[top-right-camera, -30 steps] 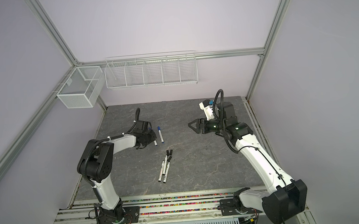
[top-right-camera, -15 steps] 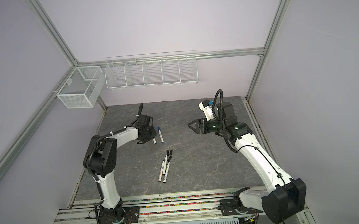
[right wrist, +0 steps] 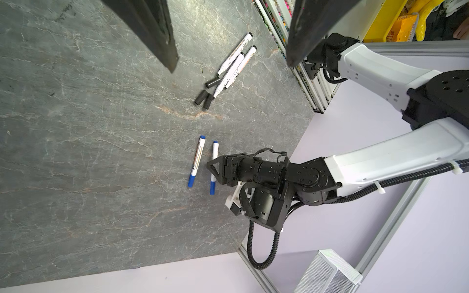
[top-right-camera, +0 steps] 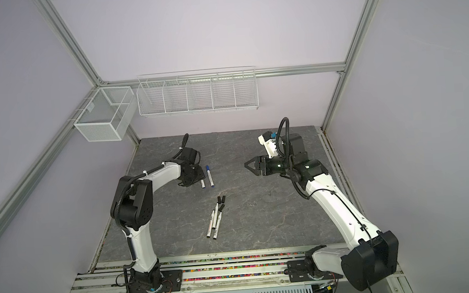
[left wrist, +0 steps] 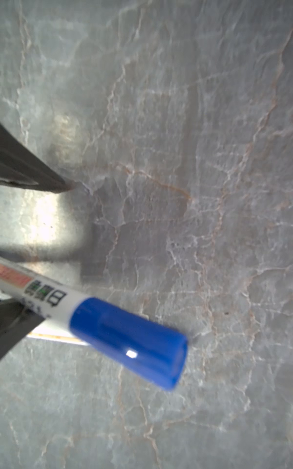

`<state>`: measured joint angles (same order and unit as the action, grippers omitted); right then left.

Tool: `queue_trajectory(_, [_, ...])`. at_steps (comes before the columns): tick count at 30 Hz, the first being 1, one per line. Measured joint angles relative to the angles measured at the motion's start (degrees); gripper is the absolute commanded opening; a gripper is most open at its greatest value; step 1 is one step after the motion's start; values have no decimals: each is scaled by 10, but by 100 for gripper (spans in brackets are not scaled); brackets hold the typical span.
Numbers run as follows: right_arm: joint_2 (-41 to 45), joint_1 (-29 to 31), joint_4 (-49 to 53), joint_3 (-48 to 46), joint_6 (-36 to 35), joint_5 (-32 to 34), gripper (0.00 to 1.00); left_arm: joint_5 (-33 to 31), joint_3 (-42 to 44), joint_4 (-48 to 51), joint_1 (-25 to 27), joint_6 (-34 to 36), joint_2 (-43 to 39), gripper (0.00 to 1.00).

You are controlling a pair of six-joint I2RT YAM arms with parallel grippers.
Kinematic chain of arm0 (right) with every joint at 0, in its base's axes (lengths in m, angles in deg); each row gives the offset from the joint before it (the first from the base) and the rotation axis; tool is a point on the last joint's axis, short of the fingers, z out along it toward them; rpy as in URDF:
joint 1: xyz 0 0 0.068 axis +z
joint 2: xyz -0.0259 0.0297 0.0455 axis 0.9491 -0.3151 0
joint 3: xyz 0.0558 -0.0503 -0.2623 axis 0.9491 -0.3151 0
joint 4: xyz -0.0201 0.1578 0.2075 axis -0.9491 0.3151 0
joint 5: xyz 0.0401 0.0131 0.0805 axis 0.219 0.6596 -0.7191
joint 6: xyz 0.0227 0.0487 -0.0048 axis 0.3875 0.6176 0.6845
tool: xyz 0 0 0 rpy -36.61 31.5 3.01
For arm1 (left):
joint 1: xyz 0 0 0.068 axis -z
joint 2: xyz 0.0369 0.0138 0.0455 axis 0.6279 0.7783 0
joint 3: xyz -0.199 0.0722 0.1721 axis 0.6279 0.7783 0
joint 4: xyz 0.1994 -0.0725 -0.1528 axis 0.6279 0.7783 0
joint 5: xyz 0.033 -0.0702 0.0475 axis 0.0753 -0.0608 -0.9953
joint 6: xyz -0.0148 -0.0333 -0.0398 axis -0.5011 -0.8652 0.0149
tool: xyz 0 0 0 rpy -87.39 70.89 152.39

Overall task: Insert the pens into the pen caps
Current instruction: 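Release the capped blue marker and lift the left gripper away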

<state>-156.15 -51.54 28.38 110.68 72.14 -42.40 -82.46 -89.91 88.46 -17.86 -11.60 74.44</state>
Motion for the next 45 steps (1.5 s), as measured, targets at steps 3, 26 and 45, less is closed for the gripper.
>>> queue_trajectory(3, [0,2,1,0,0,0,71,-1,-1,4,0,0,0,49])
queue_trajectory(26, [-1,26,22,0,-7,14,72,177,71,-89,-60,6,-41,75])
queue_trajectory(45, [-14,35,28,7,-9,27,72,167,40,-63,-64,17,-9,32])
